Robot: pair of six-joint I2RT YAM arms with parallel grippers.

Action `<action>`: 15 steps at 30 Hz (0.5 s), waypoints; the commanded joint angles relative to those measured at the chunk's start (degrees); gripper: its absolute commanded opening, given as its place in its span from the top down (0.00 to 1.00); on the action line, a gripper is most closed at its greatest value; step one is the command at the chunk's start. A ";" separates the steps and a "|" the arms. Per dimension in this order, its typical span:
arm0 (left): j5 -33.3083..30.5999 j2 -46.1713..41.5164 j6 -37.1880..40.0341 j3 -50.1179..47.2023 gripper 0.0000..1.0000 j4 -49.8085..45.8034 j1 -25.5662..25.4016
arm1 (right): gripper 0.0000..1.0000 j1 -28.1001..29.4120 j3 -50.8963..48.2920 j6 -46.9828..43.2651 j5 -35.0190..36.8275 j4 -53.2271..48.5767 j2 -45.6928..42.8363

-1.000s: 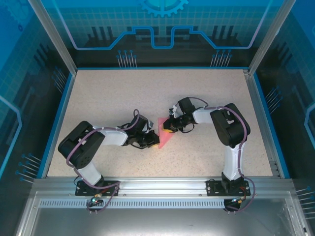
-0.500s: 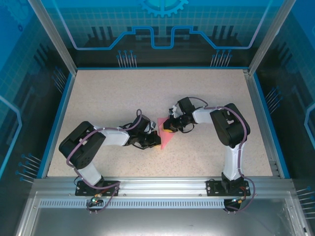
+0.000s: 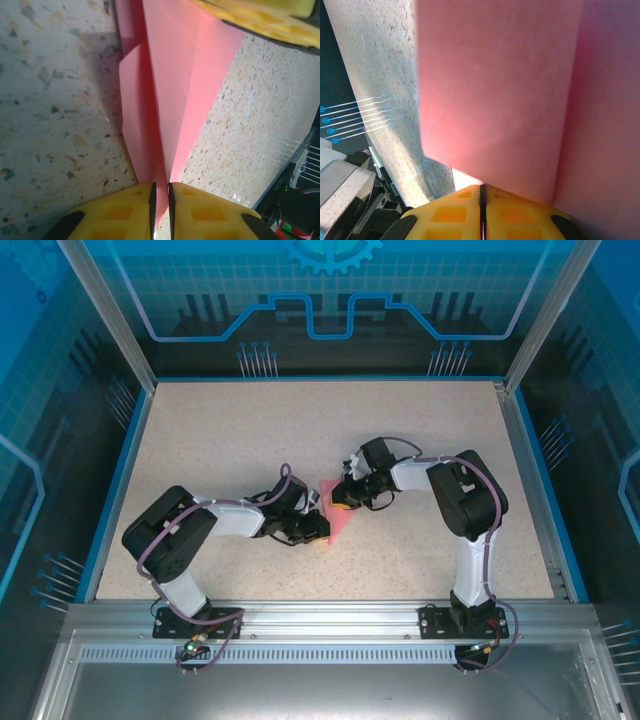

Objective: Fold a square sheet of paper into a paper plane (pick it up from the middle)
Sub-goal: Fourth fold the wing at the center of the table.

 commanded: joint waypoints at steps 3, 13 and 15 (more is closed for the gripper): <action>1.99 -0.09 1.21 1.16 0.85 -2.81 -1.16 | 0.90 0.26 -0.75 -0.68 6.05 -5.27 3.43; 1.77 0.90 0.43 0.13 0.94 -4.37 -1.29 | 0.90 0.30 -0.46 -0.94 6.33 -5.88 3.96; 2.38 1.21 -1.01 -0.87 0.93 -3.05 -1.34 | 0.91 0.30 -0.58 -0.90 6.37 -5.85 4.18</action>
